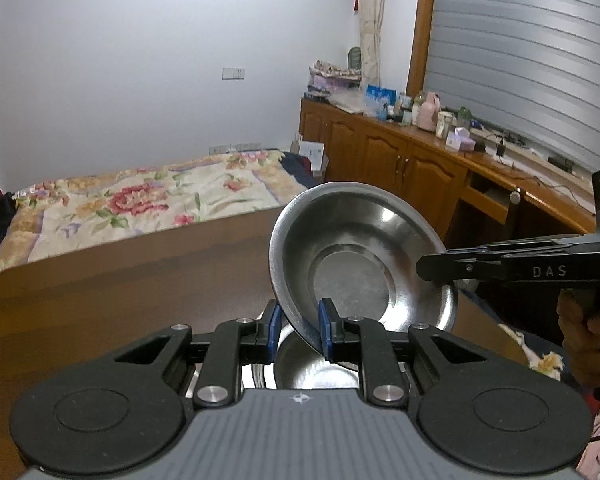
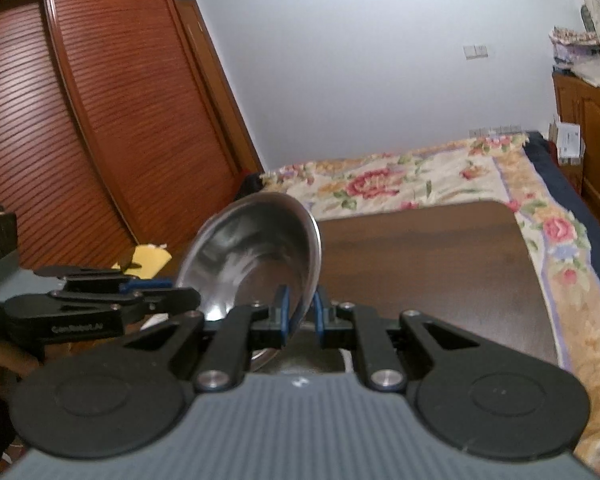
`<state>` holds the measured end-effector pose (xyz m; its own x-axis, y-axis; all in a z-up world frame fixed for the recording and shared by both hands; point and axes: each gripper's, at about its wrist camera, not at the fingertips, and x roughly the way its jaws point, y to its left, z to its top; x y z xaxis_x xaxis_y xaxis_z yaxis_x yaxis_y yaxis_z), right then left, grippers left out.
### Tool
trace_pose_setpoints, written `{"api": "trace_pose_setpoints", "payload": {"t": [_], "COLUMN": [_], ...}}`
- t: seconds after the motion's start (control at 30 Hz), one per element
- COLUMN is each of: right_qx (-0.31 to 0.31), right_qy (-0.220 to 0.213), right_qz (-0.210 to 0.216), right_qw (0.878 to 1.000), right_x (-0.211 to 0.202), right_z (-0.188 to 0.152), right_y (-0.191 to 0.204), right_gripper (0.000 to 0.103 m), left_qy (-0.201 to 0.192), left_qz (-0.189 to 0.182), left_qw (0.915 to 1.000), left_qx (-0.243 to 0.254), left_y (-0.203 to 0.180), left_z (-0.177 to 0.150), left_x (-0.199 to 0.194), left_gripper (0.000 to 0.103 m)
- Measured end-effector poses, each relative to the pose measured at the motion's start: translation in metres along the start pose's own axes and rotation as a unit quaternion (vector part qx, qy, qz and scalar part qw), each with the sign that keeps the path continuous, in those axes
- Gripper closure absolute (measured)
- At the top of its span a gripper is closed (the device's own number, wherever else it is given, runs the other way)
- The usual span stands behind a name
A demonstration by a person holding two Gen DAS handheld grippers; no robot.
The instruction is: Organize plates and bowls
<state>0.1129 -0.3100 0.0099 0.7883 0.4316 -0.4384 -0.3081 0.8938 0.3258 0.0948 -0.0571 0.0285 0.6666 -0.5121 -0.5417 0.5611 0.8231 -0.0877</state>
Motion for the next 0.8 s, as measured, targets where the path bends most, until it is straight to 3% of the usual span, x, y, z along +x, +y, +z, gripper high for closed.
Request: {"api": "trace_pose_setpoints", "payload": {"t": [0.3, 0.8], "right_qx": [0.025, -0.026], "right_qy": [0.026, 0.041], "right_qz": [-0.003, -0.043], "right_qw": [0.999, 0.998], "right_x": [0.008, 0.013], "right_z": [-0.024, -0.038], "right_y": [-0.004, 0.008], "right_gripper": [0.089, 0.089], "left_qy": [0.020, 0.047], "left_qz": [0.005, 0.010], "left_qw": [0.9997, 0.9987], "left_qx": [0.011, 0.017], "left_y": [-0.004, -0.006], "left_z": [-0.028, -0.043], "left_x": [0.007, 0.022], "left_gripper": [0.081, 0.079]}}
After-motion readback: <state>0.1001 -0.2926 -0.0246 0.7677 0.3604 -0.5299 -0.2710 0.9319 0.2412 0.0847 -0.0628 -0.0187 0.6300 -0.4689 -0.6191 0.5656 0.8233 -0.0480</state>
